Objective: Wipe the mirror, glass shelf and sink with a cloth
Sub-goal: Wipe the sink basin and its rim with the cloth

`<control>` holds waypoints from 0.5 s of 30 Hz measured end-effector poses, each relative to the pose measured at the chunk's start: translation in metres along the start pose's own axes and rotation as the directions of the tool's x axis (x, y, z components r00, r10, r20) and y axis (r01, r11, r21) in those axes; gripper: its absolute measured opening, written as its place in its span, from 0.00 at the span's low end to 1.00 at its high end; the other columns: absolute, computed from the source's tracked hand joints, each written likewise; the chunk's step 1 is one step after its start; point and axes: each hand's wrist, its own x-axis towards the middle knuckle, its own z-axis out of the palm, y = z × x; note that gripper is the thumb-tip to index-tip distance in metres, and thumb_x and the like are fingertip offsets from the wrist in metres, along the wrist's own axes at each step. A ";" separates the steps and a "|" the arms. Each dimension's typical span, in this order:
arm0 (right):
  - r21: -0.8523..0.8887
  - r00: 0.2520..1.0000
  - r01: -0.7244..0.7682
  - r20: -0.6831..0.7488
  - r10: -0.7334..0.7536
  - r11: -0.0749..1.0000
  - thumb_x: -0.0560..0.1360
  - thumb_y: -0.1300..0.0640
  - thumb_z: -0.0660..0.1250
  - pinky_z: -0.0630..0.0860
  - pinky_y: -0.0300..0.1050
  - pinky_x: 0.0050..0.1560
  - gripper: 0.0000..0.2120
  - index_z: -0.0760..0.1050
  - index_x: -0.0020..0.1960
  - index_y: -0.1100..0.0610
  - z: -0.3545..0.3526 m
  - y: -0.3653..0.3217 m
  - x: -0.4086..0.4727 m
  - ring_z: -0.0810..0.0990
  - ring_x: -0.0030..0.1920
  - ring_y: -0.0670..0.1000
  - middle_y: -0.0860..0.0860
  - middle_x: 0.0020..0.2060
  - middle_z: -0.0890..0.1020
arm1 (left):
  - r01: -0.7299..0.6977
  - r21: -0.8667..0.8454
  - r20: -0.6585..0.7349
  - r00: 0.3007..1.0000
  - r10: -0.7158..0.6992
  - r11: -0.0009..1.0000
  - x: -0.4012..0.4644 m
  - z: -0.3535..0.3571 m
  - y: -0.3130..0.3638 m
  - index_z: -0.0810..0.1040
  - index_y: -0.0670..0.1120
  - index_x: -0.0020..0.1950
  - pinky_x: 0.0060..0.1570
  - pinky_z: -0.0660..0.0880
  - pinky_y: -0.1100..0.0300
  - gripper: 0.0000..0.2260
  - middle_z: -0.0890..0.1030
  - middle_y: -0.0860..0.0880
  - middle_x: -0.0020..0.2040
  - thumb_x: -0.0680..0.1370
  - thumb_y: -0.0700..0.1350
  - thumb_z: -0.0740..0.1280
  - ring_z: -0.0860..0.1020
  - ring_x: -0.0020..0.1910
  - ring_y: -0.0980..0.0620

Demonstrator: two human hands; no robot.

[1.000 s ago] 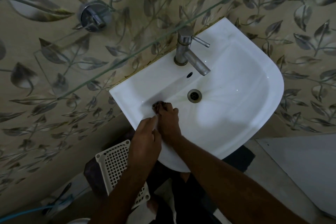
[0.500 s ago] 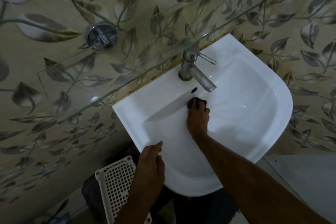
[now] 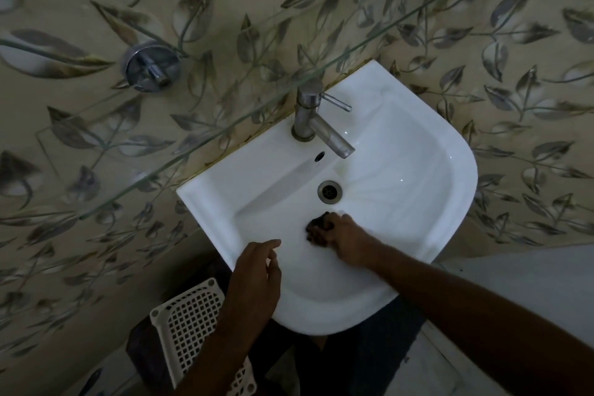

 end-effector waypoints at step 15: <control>0.776 0.831 -0.492 0.283 0.479 0.395 0.77 0.61 0.66 0.75 0.45 0.42 0.07 0.79 0.48 0.64 -0.006 -0.135 0.016 0.82 0.44 0.57 0.62 0.47 0.82 | 0.140 -0.145 -0.127 0.979 -0.159 0.979 0.006 -0.010 0.002 0.76 0.57 0.55 0.53 0.70 0.75 0.11 0.78 0.60 0.52 0.81 0.40 0.62 0.74 0.53 0.71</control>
